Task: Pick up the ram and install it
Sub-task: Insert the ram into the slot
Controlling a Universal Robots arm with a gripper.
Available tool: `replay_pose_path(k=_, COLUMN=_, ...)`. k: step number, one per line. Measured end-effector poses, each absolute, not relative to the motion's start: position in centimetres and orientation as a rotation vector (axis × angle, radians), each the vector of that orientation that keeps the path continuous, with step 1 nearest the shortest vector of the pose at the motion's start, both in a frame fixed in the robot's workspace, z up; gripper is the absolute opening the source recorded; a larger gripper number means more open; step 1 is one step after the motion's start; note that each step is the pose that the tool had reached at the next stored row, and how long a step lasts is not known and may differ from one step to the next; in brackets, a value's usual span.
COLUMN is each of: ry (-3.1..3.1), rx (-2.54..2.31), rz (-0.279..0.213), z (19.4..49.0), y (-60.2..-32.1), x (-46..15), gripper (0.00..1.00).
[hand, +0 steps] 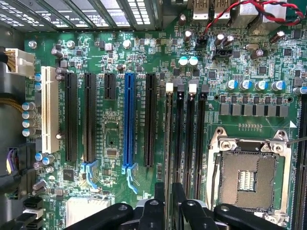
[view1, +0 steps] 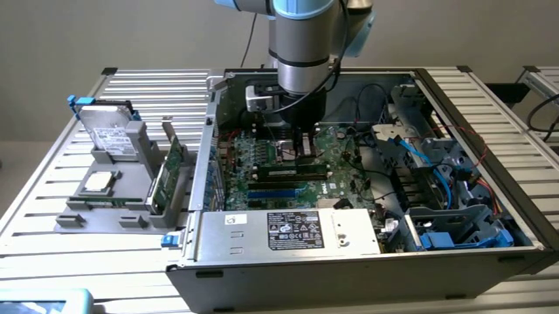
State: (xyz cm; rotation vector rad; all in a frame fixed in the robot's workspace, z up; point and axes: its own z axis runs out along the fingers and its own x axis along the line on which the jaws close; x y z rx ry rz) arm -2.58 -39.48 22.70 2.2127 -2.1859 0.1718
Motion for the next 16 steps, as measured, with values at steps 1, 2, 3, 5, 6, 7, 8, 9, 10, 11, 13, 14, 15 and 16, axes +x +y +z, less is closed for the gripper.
replay_pose_path(k=1, ry=-2.186, rx=2.213, rz=0.172, z=22.8, y=-39.5, x=-2.6, gripper=0.22)
replay_pose_path(k=2, ry=-2.186, rx=2.213, rz=0.172, z=22.9, y=-39.5, x=-2.6, gripper=0.22)
replay_pose_path(k=3, ry=-2.186, rx=2.213, rz=0.172, z=23.1, y=-39.5, x=-2.6, gripper=0.22)
replay_pose_path(k=5, ry=-2.186, rx=2.213, rz=0.172, z=23.6, y=-39.5, x=-2.6, gripper=0.22)
replay_pose_path(k=6, ry=-2.186, rx=2.213, rz=0.172, z=24.0, y=-39.5, x=-2.6, gripper=0.22)
replay_pose_path(k=7, ry=-2.186, rx=2.213, rz=0.172, z=24.3, y=-39.5, x=-2.5, gripper=0.22)
replay_pose_path(k=8, ry=-2.186, rx=2.213, rz=0.172, z=24.5, y=-39.5, x=-2.4, gripper=0.22)
replay_pose_path(k=9, ry=-2.186, rx=2.213, rz=0.172, z=24.7, y=-39.5, x=-2.3, gripper=0.22)
replay_pose_path(k=10, ry=-2.185, rx=2.212, rz=0.171, z=24.8, y=-39.5, x=-2.2, gripper=0.22)
replay_pose_path(k=11, ry=-2.185, rx=2.212, rz=0.17, z=24.9, y=-39.5, x=-2.1, gripper=0.22)
replay_pose_path(k=13, ry=-2.183, rx=2.21, rz=0.166, z=25.1, y=-39.5, x=-1.9, gripper=0.22)
replay_pose_path(k=14, ry=-2.181, rx=2.209, rz=0.162, z=25.2, y=-39.5, x=-1.8, gripper=0.22)
replay_pose_path(k=15, ry=-2.18, rx=2.208, rz=0.158, z=25.2, y=-39.5, x=-1.8, gripper=0.22)
replay_pose_path(k=16, ry=-2.179, rx=2.207, rz=0.155, z=25.2, y=-39.5, x=-1.7, gripper=0.22)
